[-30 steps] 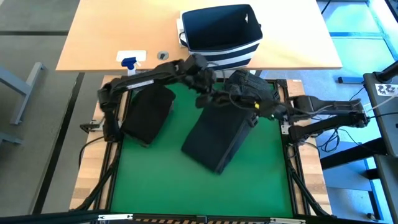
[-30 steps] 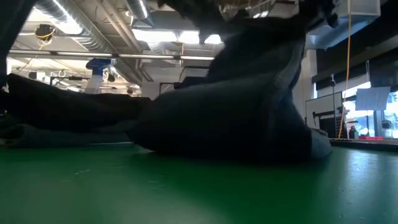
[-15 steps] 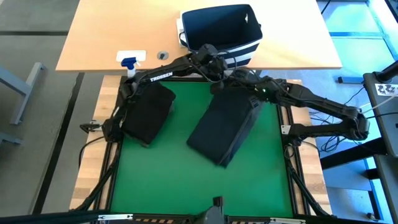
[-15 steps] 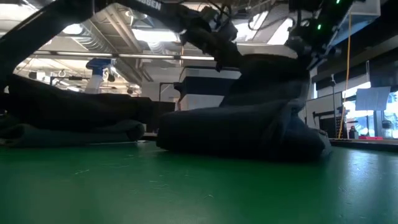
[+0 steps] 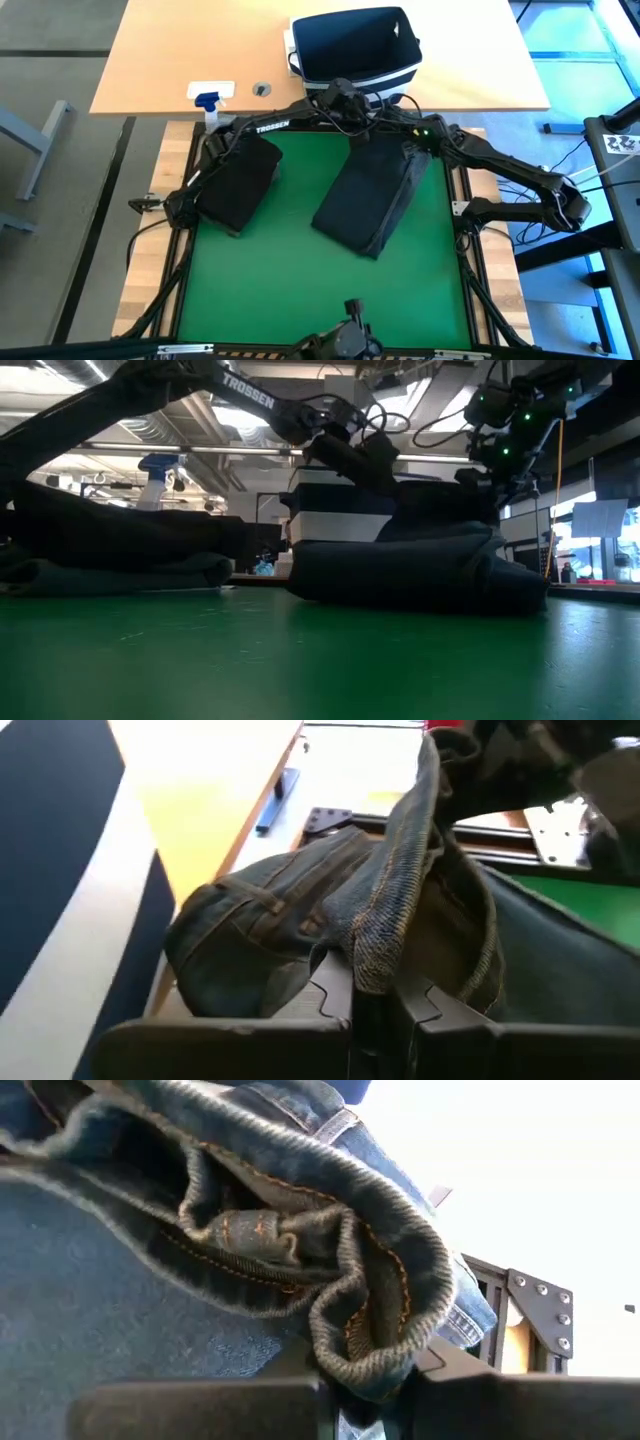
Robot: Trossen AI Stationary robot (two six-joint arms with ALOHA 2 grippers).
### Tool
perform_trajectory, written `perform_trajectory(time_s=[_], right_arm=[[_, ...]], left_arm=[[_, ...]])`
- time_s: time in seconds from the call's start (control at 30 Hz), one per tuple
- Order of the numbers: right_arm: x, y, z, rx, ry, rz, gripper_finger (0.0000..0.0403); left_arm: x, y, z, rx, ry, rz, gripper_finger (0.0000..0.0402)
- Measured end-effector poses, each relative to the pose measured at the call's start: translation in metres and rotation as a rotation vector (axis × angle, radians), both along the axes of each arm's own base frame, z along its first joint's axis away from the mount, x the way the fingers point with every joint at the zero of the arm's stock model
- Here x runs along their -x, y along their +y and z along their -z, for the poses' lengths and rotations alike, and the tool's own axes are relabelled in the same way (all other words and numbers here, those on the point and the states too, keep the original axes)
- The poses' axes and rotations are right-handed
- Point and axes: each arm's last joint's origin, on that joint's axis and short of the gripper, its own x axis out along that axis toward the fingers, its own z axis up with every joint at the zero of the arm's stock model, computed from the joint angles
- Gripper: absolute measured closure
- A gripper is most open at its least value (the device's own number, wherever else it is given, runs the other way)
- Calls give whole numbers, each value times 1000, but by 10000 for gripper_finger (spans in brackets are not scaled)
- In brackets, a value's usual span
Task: Fold Laundry from Bin
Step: Fold the blue pants
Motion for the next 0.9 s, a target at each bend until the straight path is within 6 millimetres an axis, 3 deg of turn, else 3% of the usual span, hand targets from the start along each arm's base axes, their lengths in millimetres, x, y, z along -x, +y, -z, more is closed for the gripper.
perform_trajectory(time_s=[0.2, 0.4, 0.57, 0.77, 0.9], right_arm=[[-3, -4, 10, 12, -9, 16, 344], [-8, -11, 21, 10, 30, 78, 253], [-9, -11, 22, -32, 52, 76, 182], [-5, -6, -12, -86, 67, 51, 154], [-7, 5, -39, -153, -72, -77, 156]], left_arm=[[-1, 2, 2, -19, 0, -33, 352], [1, 3, 1, -74, 38, -107, 282], [9, -2, -2, -45, 128, -133, 255], [22, -18, -24, 11, 188, -76, 254], [29, -29, -25, 106, 248, 19, 255]])
